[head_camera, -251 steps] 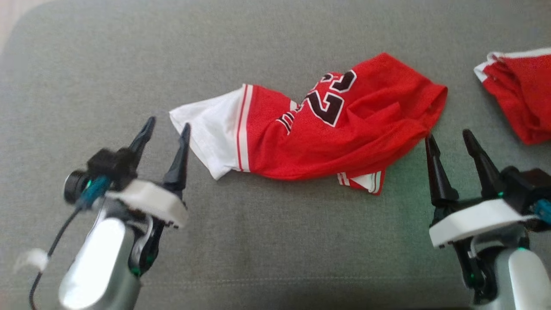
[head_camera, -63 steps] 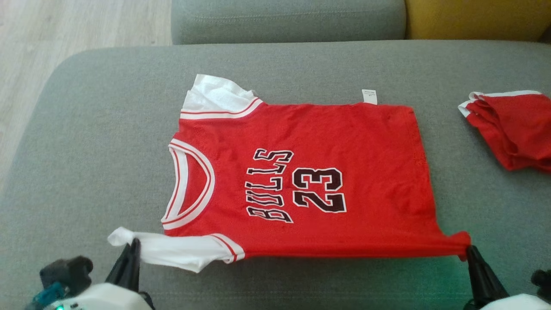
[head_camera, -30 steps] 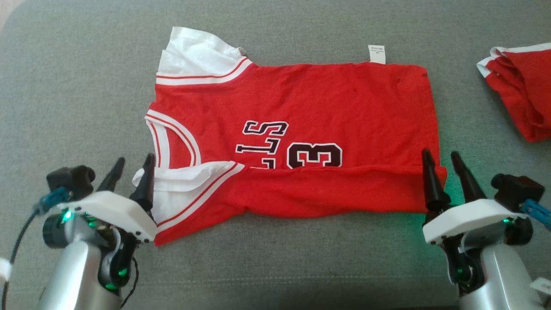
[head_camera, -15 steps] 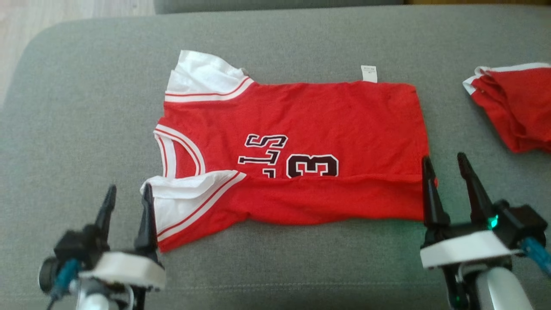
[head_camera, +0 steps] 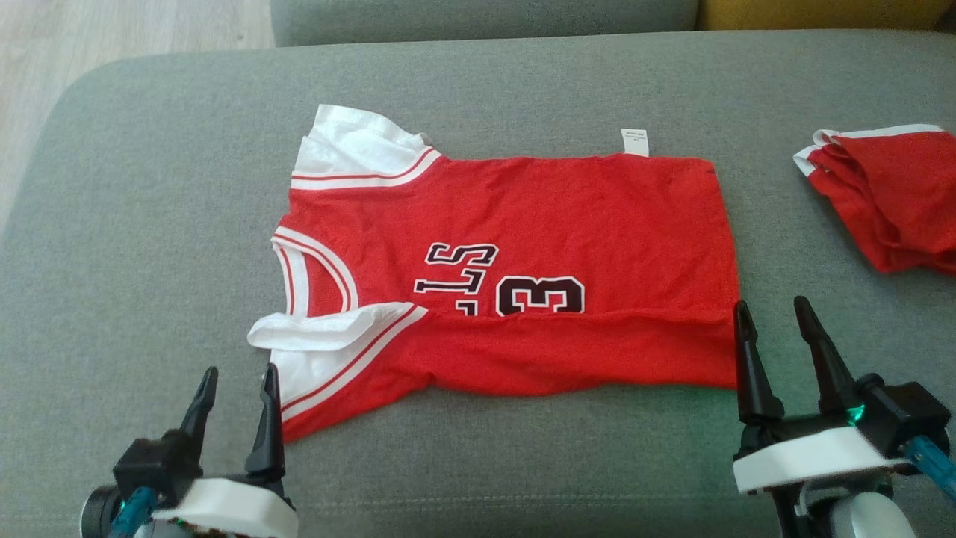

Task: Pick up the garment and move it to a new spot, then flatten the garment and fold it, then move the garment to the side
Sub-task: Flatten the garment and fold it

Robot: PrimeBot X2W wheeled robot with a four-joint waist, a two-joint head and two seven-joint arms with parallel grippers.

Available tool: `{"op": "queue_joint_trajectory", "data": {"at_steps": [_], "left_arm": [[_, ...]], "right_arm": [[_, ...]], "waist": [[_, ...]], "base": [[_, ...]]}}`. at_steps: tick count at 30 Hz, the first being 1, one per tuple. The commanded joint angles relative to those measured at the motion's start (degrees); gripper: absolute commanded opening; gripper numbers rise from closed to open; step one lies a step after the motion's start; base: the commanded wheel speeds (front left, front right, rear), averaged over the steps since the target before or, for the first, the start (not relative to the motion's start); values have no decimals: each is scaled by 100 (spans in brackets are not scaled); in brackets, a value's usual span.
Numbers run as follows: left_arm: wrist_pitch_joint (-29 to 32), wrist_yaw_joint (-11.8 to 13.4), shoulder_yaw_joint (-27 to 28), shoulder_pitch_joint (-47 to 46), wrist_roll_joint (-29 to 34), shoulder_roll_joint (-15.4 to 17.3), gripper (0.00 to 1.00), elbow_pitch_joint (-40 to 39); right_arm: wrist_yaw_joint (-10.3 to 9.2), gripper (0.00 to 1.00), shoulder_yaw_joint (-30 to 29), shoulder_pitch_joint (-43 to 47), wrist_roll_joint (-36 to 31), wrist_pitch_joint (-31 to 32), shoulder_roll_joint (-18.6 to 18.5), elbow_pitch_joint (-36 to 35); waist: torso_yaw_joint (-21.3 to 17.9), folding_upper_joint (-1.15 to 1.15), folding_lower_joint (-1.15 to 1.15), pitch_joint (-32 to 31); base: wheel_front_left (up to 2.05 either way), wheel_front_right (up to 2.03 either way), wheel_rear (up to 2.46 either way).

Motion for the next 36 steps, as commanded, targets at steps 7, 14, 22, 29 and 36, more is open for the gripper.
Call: {"op": "queue_joint_trajectory", "data": {"at_steps": [7,14,22,29,36], "left_arm": [[215,-53,97,-351,-67,20,100,146],[764,-211,34,-681,-339,-19,100,687],[1351,-381,123,-985,-849,-122,100,1336],[1823,-605,124,-1253,-1210,-152,34,1686],[1582,-691,100,-1323,-1176,-82,0,1577]], "right_arm": [[37,100,-14,-145,201,258,-50,94],[37,100,-264,-370,144,855,-50,744],[37,100,-404,-712,132,1385,-50,1163],[37,34,-378,-954,252,1657,-50,1380],[37,0,-370,-881,455,1685,-50,1281]], "waist": [[20,0,0,94],[4,0,0,448],[-32,0,0,775],[-22,0,0,891],[-21,0,0,880]], "base": [[0,0,0],[0,0,0],[0,0,0],[0,0,0],[0,0,0]]}}
